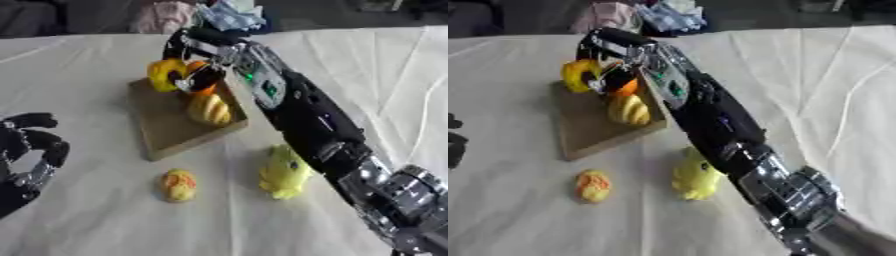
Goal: Pick up objects on the table and place them in the box.
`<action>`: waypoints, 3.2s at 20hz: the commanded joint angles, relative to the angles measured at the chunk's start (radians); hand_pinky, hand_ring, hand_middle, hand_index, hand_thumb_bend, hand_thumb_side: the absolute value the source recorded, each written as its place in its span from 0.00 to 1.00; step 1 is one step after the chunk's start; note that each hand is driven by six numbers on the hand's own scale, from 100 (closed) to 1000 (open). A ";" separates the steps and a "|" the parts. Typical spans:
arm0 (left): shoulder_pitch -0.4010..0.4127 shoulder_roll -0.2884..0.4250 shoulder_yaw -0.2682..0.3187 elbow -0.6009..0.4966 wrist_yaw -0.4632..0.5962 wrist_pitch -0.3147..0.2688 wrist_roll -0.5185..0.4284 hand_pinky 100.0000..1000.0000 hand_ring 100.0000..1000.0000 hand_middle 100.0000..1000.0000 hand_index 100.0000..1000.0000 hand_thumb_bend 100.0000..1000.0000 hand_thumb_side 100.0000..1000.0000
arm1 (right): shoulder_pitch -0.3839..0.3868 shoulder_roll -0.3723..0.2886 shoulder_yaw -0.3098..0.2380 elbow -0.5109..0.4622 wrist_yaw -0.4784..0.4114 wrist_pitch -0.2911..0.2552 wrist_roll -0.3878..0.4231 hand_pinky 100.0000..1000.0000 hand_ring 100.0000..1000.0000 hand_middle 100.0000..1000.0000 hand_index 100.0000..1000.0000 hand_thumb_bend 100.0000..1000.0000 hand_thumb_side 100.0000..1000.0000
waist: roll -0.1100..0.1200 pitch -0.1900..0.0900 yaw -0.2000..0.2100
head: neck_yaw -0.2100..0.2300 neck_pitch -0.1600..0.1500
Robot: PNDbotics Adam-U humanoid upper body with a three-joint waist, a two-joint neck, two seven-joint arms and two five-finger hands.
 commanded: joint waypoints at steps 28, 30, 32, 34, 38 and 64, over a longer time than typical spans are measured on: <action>0.015 0.020 0.056 -0.006 -0.022 0.012 0.052 0.63 0.58 0.64 0.75 0.38 0.41 | 0.140 -0.317 0.074 -0.617 -0.302 0.087 0.026 0.71 0.76 0.82 0.90 0.11 0.27 | -0.025 -0.014 -0.118 | 0.101 0.015; 0.016 0.021 0.064 -0.005 -0.023 0.016 0.062 0.63 0.58 0.63 0.75 0.38 0.41 | 0.200 -0.370 0.072 -0.718 -0.355 0.091 0.051 0.72 0.76 0.81 0.90 0.11 0.27 | -0.026 -0.014 -0.128 | 0.111 0.017; 0.015 0.022 0.070 -0.003 -0.024 0.018 0.071 0.63 0.58 0.63 0.75 0.38 0.41 | 0.263 -0.417 0.067 -0.804 -0.401 0.094 0.075 0.72 0.76 0.81 0.90 0.11 0.27 | -0.027 -0.014 -0.136 | 0.120 0.020; 0.016 0.024 0.074 -0.001 -0.023 0.019 0.076 0.63 0.58 0.63 0.75 0.39 0.41 | 0.328 -0.461 0.060 -0.878 -0.442 0.089 0.100 0.72 0.76 0.81 0.90 0.11 0.27 | -0.028 -0.014 -0.143 | 0.128 0.023; 0.016 0.026 0.077 0.002 -0.022 0.021 0.081 0.63 0.58 0.63 0.75 0.39 0.41 | 0.452 -0.526 0.043 -0.973 -0.467 0.077 0.147 0.73 0.76 0.81 0.90 0.10 0.27 | -0.030 -0.015 -0.153 | 0.137 0.026; 0.015 0.027 0.070 0.005 -0.026 0.017 0.063 0.63 0.58 0.64 0.76 0.39 0.42 | 0.565 -0.513 0.180 -0.855 -0.266 -0.084 0.374 0.79 0.84 0.87 0.93 0.12 0.16 | -0.011 -0.010 -0.164 | 0.132 0.023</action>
